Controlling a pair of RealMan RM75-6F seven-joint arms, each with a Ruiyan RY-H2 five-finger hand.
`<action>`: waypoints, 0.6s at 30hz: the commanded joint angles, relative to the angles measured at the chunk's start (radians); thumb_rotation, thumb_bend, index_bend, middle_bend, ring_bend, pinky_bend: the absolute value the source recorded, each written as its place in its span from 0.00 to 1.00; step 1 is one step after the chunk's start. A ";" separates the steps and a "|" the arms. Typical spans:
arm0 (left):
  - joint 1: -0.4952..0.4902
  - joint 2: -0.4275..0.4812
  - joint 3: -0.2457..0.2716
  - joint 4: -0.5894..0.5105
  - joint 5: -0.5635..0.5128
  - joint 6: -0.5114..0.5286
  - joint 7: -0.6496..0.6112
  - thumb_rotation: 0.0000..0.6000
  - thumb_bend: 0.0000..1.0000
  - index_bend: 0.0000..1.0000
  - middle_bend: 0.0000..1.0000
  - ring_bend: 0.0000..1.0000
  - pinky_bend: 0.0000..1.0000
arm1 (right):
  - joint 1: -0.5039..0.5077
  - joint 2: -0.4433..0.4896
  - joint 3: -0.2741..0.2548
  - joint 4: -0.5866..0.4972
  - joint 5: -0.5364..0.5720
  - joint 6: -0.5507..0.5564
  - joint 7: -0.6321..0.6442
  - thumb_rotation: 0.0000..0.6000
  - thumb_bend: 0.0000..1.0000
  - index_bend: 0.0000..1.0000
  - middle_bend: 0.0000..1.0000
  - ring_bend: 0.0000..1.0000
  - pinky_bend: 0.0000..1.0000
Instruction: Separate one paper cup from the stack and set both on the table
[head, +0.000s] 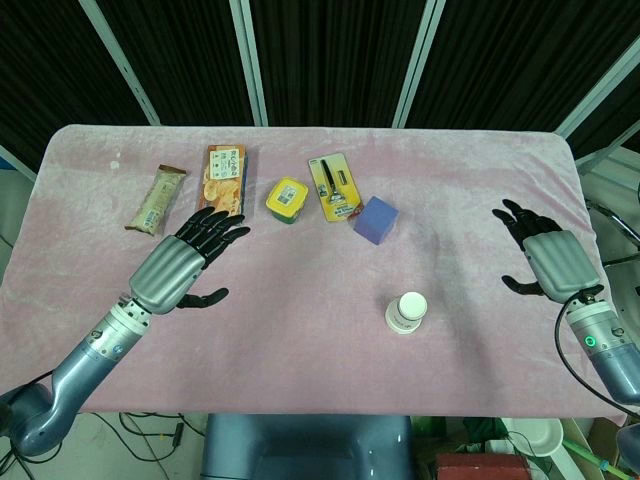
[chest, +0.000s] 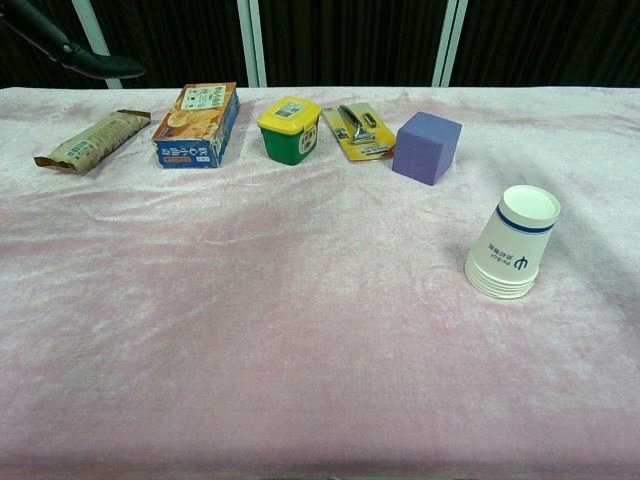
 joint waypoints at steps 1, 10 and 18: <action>-0.006 -0.004 0.007 -0.007 -0.002 -0.002 0.010 1.00 0.23 0.10 0.04 0.00 0.00 | -0.007 0.018 -0.009 -0.028 0.010 0.010 -0.008 1.00 0.14 0.09 0.00 0.12 0.20; 0.005 0.009 0.031 -0.030 0.015 0.034 0.019 1.00 0.23 0.10 0.04 0.00 0.00 | -0.012 0.025 -0.015 -0.058 0.015 0.038 -0.033 1.00 0.14 0.09 0.00 0.12 0.20; 0.037 0.054 0.046 -0.058 0.013 0.080 0.023 1.00 0.22 0.12 0.03 0.00 0.00 | -0.018 0.033 -0.016 -0.077 0.009 0.066 -0.017 1.00 0.14 0.09 0.00 0.12 0.20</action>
